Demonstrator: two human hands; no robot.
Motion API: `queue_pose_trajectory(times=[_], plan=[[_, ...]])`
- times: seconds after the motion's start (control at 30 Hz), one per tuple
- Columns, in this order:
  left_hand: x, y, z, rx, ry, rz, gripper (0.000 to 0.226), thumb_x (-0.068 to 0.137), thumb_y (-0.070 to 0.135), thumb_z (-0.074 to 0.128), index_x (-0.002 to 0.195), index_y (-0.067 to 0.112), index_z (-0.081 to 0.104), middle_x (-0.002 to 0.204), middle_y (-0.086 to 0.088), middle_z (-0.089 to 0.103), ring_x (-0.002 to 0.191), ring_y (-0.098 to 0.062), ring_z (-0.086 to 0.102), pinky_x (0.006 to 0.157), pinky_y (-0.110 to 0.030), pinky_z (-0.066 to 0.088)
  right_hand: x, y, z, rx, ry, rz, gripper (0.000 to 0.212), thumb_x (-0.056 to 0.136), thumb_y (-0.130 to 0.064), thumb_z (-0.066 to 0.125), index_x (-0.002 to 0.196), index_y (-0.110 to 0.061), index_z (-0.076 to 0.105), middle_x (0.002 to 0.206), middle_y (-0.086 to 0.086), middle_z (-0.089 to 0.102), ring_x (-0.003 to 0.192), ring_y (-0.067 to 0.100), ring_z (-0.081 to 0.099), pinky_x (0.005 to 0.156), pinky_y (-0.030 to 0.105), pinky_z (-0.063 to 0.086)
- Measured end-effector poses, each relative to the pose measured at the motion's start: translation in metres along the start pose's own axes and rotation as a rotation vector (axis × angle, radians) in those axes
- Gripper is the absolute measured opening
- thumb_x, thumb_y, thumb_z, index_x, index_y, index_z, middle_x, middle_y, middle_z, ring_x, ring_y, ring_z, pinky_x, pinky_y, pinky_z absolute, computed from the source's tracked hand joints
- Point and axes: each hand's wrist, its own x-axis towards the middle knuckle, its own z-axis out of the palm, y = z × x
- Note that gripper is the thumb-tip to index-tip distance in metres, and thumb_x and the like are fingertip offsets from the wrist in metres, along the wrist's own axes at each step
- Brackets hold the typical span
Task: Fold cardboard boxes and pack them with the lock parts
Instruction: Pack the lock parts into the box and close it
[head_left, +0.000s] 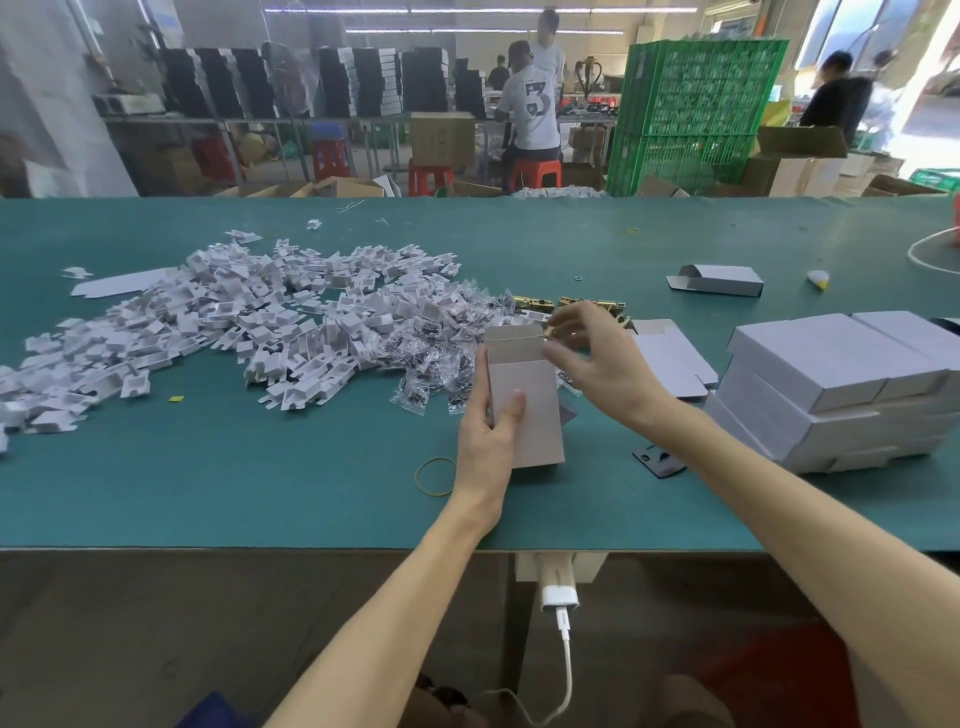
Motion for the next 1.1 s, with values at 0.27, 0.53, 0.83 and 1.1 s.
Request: queue_pose_trajectory(times=[0.27,0.53,0.83,1.1], plan=[[0.002,-0.001,-0.004,-0.083,0.097,-0.042,0.038,0.098,0.017,0.071,0.128,0.041,0.068,0.113,0.000,0.075,0.091,-0.018,0.074,0.069,-0.038,0.063,-0.041,0.012,0.024,0.547,0.000,0.205,0.022,0.099,-0.011,0.063,0.120,-0.013,0.067,0.106,0.007,0.065,0.086,0.013,0.070,0.069,0.034,0.061],[-0.001,-0.002,-0.004,-0.024,0.015,-0.068,0.010,0.095,0.025,0.075,0.098,0.017,0.070,0.100,-0.010,0.070,0.083,-0.022,0.067,0.069,-0.043,0.058,-0.064,0.020,0.043,0.573,0.137,0.218,0.012,0.103,-0.023,0.057,0.111,-0.019,0.066,0.110,0.003,0.067,0.083,0.008,0.063,0.067,0.026,0.056],[0.000,-0.002,-0.004,-0.064,-0.095,-0.139,0.020,0.099,0.020,0.069,0.118,0.019,0.076,0.115,-0.003,0.077,0.095,-0.023,0.069,0.087,-0.052,0.058,-0.078,0.028,0.044,0.668,0.179,0.279,0.011,0.101,-0.029,0.062,0.107,-0.024,0.069,0.098,-0.005,0.071,0.082,0.011,0.067,0.064,0.024,0.057],[0.006,-0.007,-0.009,-0.213,-0.111,-0.105,0.060,0.099,0.001,0.061,0.150,0.033,0.053,0.126,-0.018,0.072,0.104,-0.033,0.070,0.094,-0.050,0.057,-0.073,0.029,0.054,0.700,0.141,0.357,0.017,0.099,-0.031,0.065,0.112,-0.021,0.064,0.106,0.004,0.070,0.091,0.021,0.068,0.070,0.036,0.060]])
